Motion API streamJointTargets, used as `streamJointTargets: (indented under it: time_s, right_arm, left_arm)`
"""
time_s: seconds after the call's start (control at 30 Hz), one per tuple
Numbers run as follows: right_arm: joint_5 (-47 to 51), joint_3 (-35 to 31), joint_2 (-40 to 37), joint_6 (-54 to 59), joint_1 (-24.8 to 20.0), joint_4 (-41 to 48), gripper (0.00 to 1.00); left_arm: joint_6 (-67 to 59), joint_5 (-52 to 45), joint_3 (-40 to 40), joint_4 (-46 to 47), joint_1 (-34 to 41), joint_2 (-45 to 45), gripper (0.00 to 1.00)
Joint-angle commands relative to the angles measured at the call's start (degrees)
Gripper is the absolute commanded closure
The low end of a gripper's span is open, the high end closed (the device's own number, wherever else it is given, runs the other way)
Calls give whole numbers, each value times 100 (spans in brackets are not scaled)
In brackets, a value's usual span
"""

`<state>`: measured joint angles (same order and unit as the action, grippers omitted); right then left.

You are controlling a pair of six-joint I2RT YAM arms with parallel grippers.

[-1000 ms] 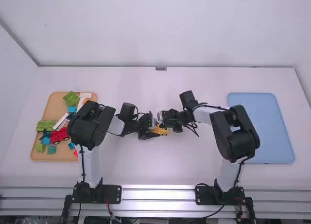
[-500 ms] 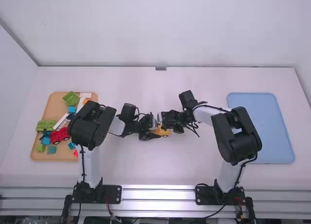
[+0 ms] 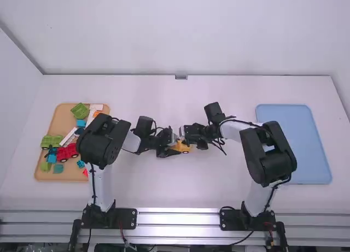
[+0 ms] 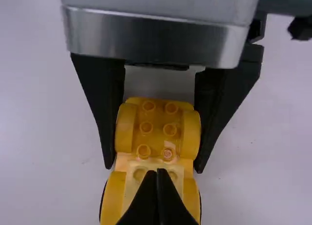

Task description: Assemble lego blocks to make yellow taxi

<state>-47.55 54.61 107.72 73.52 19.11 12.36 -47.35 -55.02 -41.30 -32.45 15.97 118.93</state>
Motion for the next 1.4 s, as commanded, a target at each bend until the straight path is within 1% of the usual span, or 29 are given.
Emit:
streamJointTargets:
  time_s: [0.0,0.03,0.1,0.13,0.17,0.27,0.3,0.33,0.37,0.53,0.67,0.77,0.83,0.87,0.9,0.93,0.97,1.03,1.07,1.13,1.2,1.27,1.33,1.37]
  right_arm:
    - [-833,-17,-671,-11,-323,9,95]
    - [-999,-17,-809,-83,-433,20,64]
    - [-1060,-17,-1088,-260,-640,28,20]
    - [-1051,-17,-1102,-282,-649,28,18]
    - [-955,-17,-1182,-413,-708,-4,1]
    - [-745,-20,-1215,-708,-756,-140,2]
    - [-691,-26,-1215,-844,-758,-175,1]
    - [-656,-26,-1215,-911,-754,-164,2]
    - [-640,-26,-1215,-951,-732,-155,1]
    - [-640,-28,-1215,-940,-584,-129,2]
    - [-643,-28,-1215,-905,-555,-146,2]
    - [-643,-28,-1215,-918,-557,-170,1]
    - [-643,-28,-1215,-927,-555,-195,2]
    - [-643,-28,-1215,-920,-557,-214,1]
    - [-645,-28,-1215,-918,-557,-216,1]
    - [-651,-28,-1215,-929,-553,-271,2]
    - [-662,-28,-1215,-929,-546,-302,2]
    - [-643,-26,-1215,-929,-431,-404,2]
    - [-643,-28,-1215,-951,-398,-452,2]
    - [-662,-28,-1215,-1362,-251,-782,1]
    - [-645,-28,-1215,-1725,-175,-1045,2]
    - [-623,-26,-1215,-2463,-15,-1604,1]
    - [-651,-28,-1215,-2907,70,-1934,1]
    - [-664,-28,-1215,-3451,170,-2315,2]
  left_arm:
    - [42,28,44,66,-22,98,70]
    - [42,28,44,68,-20,98,67]
    - [42,28,44,66,-22,98,64]
    - [42,28,44,68,-22,98,64]
    - [44,28,44,63,-15,98,61]
    - [44,9,44,66,-20,98,41]
    - [46,4,44,59,-20,98,23]
    - [46,4,44,46,-22,96,9]
    - [48,2,44,33,-22,96,1]
    - [291,2,44,2,-22,-37,1]
    - [302,70,44,361,-109,-439,1]
    - [190,96,44,1399,-385,-1235,1]
    - [144,175,44,1808,-516,-1554,1]
    - [153,330,44,2260,-697,-1952,1]
    - [151,393,44,2428,-774,-2092,1]
    - [151,560,44,2833,-990,-2516,1]
    - [155,621,44,2975,-1080,-2677,1]
    - [157,815,44,3606,-1528,-3501,1]
    - [155,831,44,3724,-1626,-3679,1]
    - [328,931,44,4190,-2059,-4395,1]
    - [468,1032,44,4393,-2288,-4741,1]
    - [723,1283,46,4684,-2667,-5294,1]
    - [848,1440,46,4699,-2815,-5495,1]
    - [1436,1727,46,4513,-2955,-5681,1]
